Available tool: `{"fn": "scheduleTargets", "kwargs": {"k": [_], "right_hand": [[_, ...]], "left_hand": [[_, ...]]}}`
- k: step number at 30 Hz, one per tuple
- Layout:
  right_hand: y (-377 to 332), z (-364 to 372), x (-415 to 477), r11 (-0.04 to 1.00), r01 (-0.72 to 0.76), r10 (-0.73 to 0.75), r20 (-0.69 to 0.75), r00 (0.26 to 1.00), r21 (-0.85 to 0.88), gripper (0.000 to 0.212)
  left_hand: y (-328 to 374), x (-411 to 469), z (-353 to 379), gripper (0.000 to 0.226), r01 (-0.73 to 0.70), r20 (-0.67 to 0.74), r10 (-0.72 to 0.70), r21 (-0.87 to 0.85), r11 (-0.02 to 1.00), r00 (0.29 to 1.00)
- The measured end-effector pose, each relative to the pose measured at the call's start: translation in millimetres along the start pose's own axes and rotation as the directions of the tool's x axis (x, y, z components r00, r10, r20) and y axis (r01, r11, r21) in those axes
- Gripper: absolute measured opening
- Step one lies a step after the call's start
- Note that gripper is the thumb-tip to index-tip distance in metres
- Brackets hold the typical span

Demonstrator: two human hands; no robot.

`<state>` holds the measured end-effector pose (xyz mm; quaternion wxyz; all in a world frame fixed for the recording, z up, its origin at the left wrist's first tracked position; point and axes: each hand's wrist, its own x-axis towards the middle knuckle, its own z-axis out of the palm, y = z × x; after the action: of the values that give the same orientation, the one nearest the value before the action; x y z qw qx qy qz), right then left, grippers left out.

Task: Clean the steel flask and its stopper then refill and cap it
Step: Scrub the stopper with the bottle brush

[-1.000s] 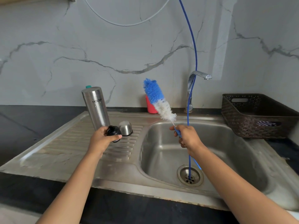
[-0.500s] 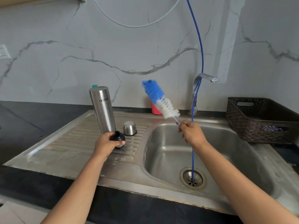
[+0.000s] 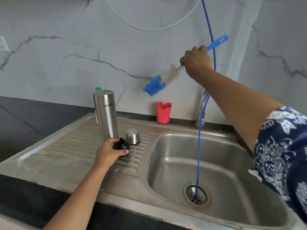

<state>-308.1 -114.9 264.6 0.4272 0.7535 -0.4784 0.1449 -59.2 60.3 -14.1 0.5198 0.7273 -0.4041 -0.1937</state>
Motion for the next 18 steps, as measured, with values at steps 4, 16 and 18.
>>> {"fn": "scheduleTargets", "kwargs": {"k": [4, 16, 18], "right_hand": [[-2.2, 14.3, 17.4, 0.992, 0.035, -0.027, 0.063, 0.998, -0.123, 0.029], [-11.3, 31.3, 43.9, 0.942, 0.150, -0.118, 0.123, 0.985, -0.299, 0.027], [-15.2, 36.1, 46.6, 0.935, 0.175, -0.143, 0.123, 0.982, -0.307, 0.026]], "left_hand": [[11.9, -12.5, -1.0, 0.091, -0.106, -0.006, 0.109, 0.170, 0.980, 0.994], [31.2, -36.6, 18.9, 0.050, -0.650, 0.153, 0.656, 0.419, 0.634, 0.739], [30.2, -40.5, 25.3, 0.044, -0.723, 0.284, 0.672, 0.390, 0.571, 0.684]]}}
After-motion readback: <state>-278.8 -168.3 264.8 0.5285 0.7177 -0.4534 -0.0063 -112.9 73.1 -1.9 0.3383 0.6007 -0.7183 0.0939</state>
